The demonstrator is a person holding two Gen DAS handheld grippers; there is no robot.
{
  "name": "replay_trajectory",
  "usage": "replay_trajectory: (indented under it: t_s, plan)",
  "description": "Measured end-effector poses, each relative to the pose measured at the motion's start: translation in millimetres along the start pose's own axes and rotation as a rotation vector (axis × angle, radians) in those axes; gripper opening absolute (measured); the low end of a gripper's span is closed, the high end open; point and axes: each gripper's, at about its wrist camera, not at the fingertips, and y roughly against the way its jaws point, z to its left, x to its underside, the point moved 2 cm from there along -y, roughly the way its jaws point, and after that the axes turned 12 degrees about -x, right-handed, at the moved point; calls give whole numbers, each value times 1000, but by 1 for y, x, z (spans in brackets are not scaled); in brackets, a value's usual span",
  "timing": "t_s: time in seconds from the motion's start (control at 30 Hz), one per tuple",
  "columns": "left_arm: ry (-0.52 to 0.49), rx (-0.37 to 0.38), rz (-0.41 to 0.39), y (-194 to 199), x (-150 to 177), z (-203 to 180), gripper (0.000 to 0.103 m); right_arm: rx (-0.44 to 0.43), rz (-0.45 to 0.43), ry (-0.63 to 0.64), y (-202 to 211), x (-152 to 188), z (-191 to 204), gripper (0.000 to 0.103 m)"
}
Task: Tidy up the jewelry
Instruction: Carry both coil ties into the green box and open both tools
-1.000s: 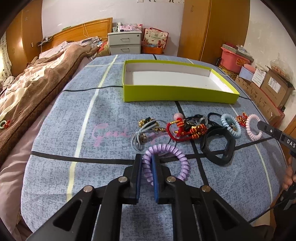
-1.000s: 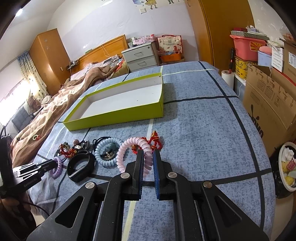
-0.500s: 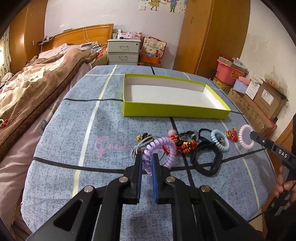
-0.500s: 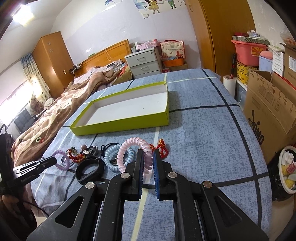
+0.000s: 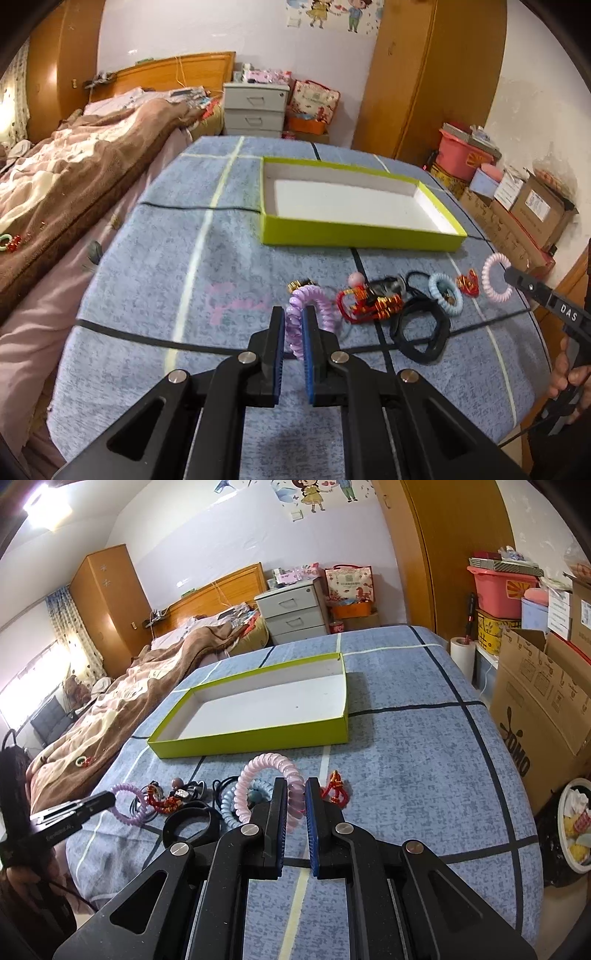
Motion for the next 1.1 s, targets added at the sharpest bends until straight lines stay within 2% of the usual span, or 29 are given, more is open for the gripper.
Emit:
replay_trajectory:
  t_s: [0.37, 0.6, 0.9, 1.1]
  plan:
    - [29, 21, -38, 7, -20, 7, 10, -4, -5, 12, -3, -10, 4, 10]
    - [30, 43, -62, -4, -54, 5, 10, 14, -24, 28, -11, -42, 4, 10]
    - [42, 92, -49, -38, -104, -4, 10, 48, 3, 31, -49, -89, -6, 10]
    - [33, 91, -32, -65, -130, -9, 10, 64, 49, 12, -82, -109, -22, 10]
